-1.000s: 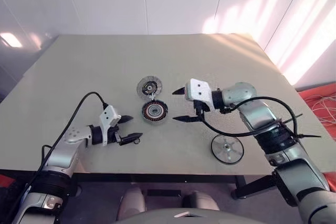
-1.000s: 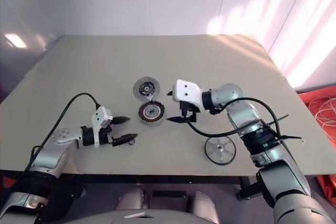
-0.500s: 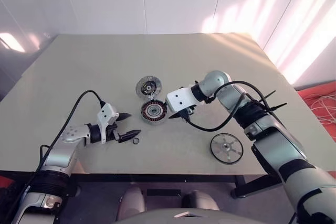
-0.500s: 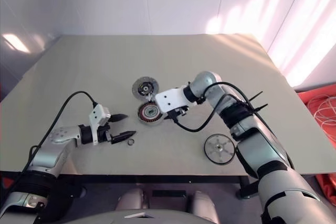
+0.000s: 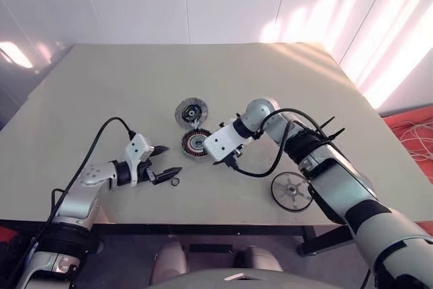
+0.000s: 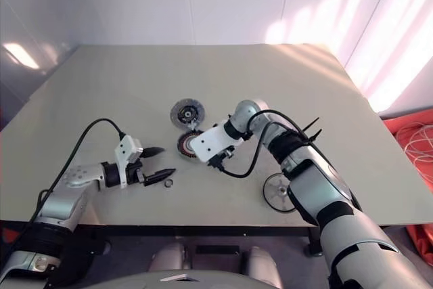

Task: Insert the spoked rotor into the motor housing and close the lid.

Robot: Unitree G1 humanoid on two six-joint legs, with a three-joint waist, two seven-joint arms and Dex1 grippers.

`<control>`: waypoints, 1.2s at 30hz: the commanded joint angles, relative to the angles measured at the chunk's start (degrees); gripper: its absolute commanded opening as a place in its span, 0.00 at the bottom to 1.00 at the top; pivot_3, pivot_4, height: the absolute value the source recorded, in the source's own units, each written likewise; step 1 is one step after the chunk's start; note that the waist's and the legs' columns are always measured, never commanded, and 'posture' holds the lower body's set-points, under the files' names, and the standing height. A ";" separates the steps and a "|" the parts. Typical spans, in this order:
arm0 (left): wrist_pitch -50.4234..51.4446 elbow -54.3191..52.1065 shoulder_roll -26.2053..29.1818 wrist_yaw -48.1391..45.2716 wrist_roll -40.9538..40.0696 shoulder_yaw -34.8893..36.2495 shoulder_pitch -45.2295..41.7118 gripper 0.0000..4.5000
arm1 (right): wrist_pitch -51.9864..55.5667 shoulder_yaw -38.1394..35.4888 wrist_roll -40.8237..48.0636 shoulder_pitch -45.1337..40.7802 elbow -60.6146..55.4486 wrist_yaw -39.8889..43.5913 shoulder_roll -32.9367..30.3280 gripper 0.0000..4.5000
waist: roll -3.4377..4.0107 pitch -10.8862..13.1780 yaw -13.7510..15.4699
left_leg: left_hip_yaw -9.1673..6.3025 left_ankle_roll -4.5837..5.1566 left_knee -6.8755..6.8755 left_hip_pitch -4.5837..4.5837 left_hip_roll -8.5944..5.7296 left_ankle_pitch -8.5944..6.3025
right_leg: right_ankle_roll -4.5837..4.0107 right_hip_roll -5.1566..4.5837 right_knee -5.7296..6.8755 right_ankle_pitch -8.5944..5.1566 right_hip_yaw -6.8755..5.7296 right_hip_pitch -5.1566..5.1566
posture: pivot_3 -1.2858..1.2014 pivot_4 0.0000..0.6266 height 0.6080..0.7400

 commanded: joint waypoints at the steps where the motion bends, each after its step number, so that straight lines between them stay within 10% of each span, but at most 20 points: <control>1: 1.26 -3.92 0.33 0.79 -1.21 1.36 -0.06 1.00 | -1.55 -0.17 -1.06 -1.80 1.33 -0.71 0.58 0.50 | 0.00 0.00 -0.02 | 0.00 0.00 0.00 0.00 0.00 0.00 | 0.00 0.00 0.01 0.00 0.00 0.00 | 0.52 0.00 1.00; 32: -3.36 1.68 -0.99 1.00 0.23 0.51 0.09 1.00 | -12.40 1.35 -8.19 -10.30 9.69 0.68 0.96 0.50 | 0.01 0.00 -0.05 | 0.02 -0.04 0.03 -0.02 0.09 0.03 | -0.13 0.06 0.04 0.06 0.00 -0.07 | 0.52 0.00 1.00; 36: -5.47 4.50 -1.24 0.33 0.74 0.47 -0.52 1.00 | -12.56 1.44 -8.23 -10.01 9.23 0.72 0.93 0.30 | 0.01 0.00 0.02 | 0.02 -0.04 0.03 -0.04 0.09 0.03 | -0.13 0.06 0.03 0.06 -0.01 -0.08 | 0.52 0.00 1.00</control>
